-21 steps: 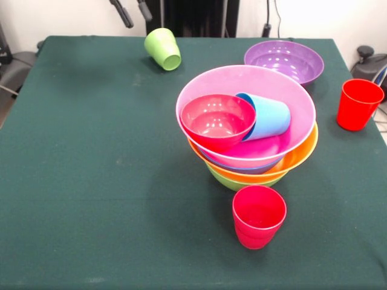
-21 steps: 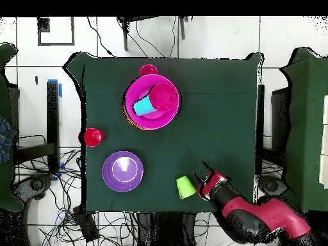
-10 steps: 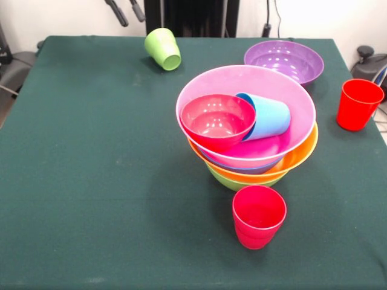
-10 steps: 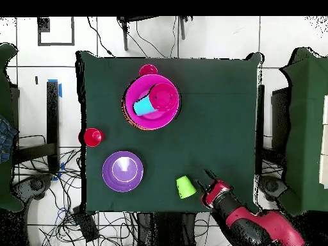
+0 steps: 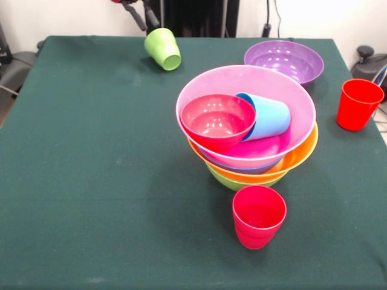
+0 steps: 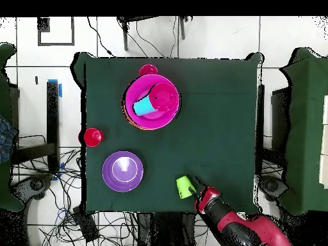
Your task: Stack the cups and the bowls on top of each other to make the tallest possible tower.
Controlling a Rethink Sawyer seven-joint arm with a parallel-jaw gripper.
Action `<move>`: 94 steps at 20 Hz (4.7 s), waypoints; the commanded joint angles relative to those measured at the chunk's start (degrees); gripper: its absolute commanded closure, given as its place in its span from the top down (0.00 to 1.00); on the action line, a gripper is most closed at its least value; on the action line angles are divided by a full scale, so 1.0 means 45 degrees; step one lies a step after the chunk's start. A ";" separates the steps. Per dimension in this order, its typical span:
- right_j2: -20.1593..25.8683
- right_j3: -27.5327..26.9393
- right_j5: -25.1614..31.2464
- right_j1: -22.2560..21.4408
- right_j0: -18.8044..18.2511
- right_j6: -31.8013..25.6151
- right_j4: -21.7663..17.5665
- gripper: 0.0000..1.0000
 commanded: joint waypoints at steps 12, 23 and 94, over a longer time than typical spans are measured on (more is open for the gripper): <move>-0.2062 -0.2279 0.1423 0.1620 -0.0011 -0.4967 -0.0784 1.00; -0.1927 -0.2419 0.1377 0.1726 -0.0182 -0.5663 -0.0669 1.00; -0.2889 -0.3958 0.2175 0.3383 -0.1142 -0.8113 -0.0088 1.00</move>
